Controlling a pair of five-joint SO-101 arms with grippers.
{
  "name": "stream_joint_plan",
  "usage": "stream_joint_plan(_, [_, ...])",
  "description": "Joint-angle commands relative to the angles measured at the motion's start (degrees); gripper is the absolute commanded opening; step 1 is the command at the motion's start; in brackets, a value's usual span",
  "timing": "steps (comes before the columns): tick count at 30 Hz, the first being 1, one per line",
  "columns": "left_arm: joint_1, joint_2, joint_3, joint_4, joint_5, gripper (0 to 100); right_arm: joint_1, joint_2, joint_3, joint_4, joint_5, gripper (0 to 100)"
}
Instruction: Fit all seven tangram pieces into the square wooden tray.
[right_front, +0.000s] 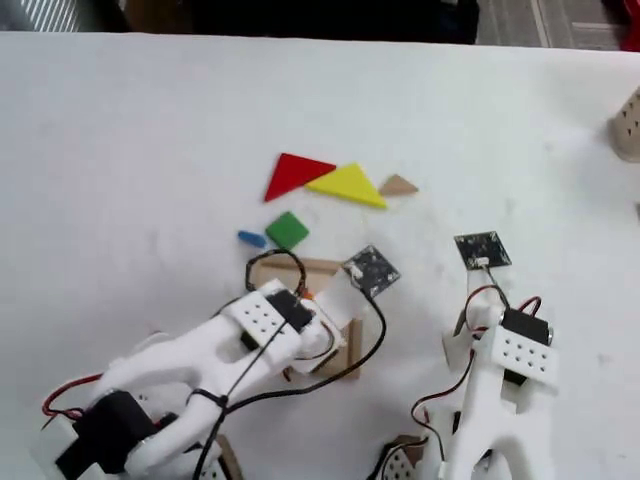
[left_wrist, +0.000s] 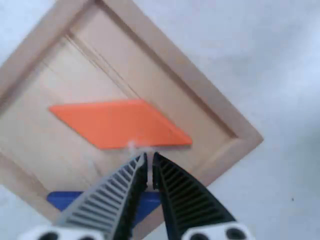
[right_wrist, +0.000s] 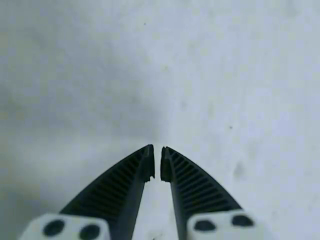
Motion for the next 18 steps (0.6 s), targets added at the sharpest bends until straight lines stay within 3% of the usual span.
stream_joint_plan(1, [-0.8,-0.4,-1.3,0.5,1.5,4,0.6,-1.2,-0.2,-0.8,0.7,3.0])
stream_joint_plan(12, [2.4,0.4,-6.3,-3.3,4.9,4,0.7,-1.2,-0.2,-0.8,0.7,3.1])
stream_joint_plan(18, [2.2,8.0,-9.0,-4.5,5.0,4,0.7,-1.2,-0.2,-0.8,0.7,3.1])
